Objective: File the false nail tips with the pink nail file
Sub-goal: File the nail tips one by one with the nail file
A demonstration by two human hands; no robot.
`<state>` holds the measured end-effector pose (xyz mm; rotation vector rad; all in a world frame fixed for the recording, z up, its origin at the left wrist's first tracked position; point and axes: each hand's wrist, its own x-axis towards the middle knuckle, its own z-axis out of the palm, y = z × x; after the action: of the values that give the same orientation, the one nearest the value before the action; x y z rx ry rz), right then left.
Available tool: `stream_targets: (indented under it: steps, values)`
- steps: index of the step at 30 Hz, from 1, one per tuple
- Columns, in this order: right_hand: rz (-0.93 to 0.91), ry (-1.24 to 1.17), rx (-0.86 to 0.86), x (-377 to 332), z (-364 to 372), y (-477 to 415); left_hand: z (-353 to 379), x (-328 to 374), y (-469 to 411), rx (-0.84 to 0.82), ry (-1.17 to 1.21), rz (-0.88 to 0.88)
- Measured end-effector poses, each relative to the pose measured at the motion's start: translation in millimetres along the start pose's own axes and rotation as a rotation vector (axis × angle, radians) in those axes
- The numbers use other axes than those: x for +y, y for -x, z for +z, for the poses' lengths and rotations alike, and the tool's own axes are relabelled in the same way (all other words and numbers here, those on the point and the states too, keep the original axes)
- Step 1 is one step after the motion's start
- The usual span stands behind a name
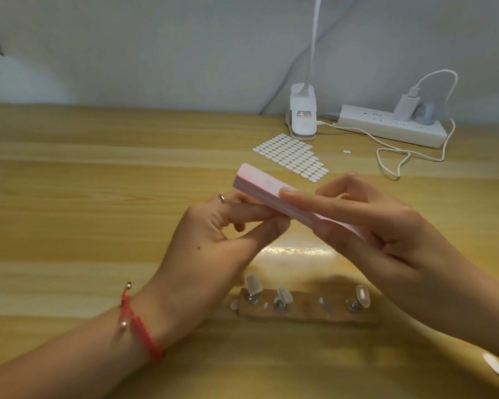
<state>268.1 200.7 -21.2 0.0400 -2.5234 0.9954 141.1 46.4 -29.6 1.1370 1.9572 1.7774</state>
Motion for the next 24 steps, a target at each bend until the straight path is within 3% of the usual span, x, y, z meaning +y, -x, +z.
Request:
stream_targets:
  steps: [4,15,20,22,24]
  values:
    - [0.006,0.032,0.0,0,-4,1,-8,2,-4,0.052,0.015,0.029]
    - [-0.016,-0.052,0.025,-1,1,-2,4,3,5,-0.018,-0.034,0.057]
    - [0.057,-0.259,0.243,3,-18,-7,0,4,10,-0.066,0.016,0.019]
    - [0.07,-0.195,0.27,5,-24,-7,-2,5,9,-0.061,0.064,-0.03]
    - [0.033,0.007,0.182,3,-21,-5,1,6,9,-0.053,0.086,-0.061]
